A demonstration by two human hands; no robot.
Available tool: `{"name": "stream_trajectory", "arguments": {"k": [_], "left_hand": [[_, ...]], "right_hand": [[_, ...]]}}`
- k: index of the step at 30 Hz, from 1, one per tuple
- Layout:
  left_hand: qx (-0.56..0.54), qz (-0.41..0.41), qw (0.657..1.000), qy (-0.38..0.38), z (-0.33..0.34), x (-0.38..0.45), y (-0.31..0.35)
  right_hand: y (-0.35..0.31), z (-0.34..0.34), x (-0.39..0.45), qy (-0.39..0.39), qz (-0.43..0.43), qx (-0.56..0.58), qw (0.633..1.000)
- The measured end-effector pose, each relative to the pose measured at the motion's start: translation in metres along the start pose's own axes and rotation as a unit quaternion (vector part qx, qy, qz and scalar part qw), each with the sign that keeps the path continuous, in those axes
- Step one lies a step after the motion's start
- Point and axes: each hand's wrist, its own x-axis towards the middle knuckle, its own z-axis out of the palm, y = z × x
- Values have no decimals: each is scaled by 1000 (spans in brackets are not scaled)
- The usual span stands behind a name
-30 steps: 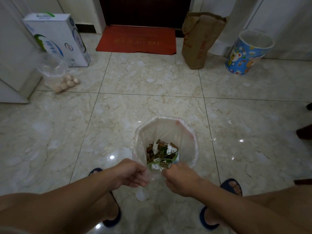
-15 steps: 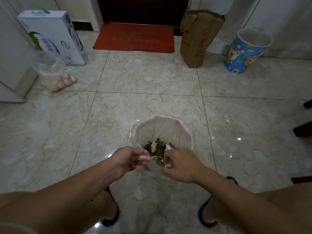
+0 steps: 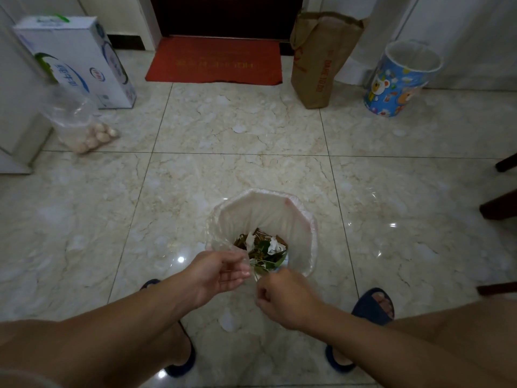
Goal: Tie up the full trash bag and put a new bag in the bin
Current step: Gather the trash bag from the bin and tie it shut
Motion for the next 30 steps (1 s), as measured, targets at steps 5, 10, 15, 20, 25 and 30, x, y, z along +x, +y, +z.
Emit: {"name": "stream_trajectory", "arguments": {"k": [5, 10, 15, 20, 25, 30], "left_hand": [[4, 8, 999, 49, -6, 5, 0], [11, 2, 998, 55, -6, 3, 1], [22, 8, 997, 72, -6, 2, 5], [30, 4, 996, 84, -5, 4, 9], [47, -6, 994, 98, -1, 6, 8], [65, -8, 991, 113, 3, 5, 11]], "right_hand": [[0, -2, -11, -91, 78, 140, 983], [13, -6, -22, -183, 179, 257, 932], [29, -19, -33, -224, 208, 203, 930], [44, -42, -43, -161, 189, 4, 969], [58, -63, -43, -70, 223, -57, 971], [64, -81, -39, 80, 237, 18, 968]]}}
